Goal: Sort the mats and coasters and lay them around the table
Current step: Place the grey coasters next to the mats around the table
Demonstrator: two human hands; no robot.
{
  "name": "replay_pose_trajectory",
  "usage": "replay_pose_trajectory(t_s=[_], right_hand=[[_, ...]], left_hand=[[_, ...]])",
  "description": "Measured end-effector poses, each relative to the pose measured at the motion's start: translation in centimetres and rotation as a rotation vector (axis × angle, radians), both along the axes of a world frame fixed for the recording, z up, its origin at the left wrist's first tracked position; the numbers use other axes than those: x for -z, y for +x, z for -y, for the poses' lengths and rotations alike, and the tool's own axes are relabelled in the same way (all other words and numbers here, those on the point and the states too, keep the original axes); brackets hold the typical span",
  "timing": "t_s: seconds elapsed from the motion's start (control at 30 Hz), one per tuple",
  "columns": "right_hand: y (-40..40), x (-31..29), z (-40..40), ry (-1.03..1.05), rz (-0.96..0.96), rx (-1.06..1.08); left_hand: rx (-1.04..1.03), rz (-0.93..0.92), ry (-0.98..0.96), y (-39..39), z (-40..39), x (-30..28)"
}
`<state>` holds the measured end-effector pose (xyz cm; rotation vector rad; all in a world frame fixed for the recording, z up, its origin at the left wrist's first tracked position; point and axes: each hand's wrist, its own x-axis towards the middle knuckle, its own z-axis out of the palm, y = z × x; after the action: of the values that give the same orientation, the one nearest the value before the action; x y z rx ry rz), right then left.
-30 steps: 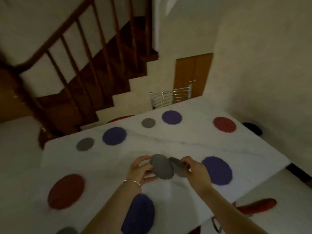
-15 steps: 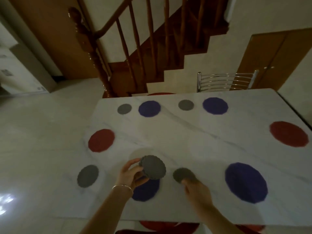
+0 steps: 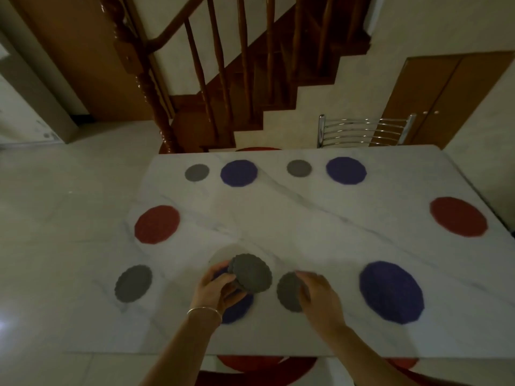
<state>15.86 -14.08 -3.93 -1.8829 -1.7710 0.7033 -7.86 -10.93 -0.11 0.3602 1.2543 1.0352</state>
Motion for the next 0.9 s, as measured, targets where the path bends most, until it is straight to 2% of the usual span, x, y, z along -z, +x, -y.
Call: replay_pose_trajectory(t_s=[0.07,0.17,0.27,0.47,0.7,0.8,0.9], right_hand=[[-0.5,-2.5,-1.0,0.074,-0.112,-0.028],[-0.4,-6.3,-2.1,0.083,-0.072,-0.135],[2.1,-8.6,-2.1,0.051,-0.085,-0.071],[10.4,-12.5,-0.6,0.029,-0.433,0.057],[21.6,-12.9,0.4,0.031,-0.317,0.014],[27.6,-12.4,0.2,0.114,-0.259,0.011],[33.9,-11.2,-0.6,0.185,-0.256,0.106]], left_hand=[[0.037,0.009,0.036,1.6,-0.8,-0.6],[0.131,0.065,0.119,5.4,-2.1,-2.4],[0.220,0.113,0.176,9.8,-3.1,-4.3],[0.415,0.182,0.202,18.0,-4.1,-6.7],[0.550,0.165,0.189,27.5,-4.7,-7.7],[0.504,0.127,0.169,31.5,-5.0,-7.5],[0.416,0.104,0.127,35.1,-4.6,-7.0]])
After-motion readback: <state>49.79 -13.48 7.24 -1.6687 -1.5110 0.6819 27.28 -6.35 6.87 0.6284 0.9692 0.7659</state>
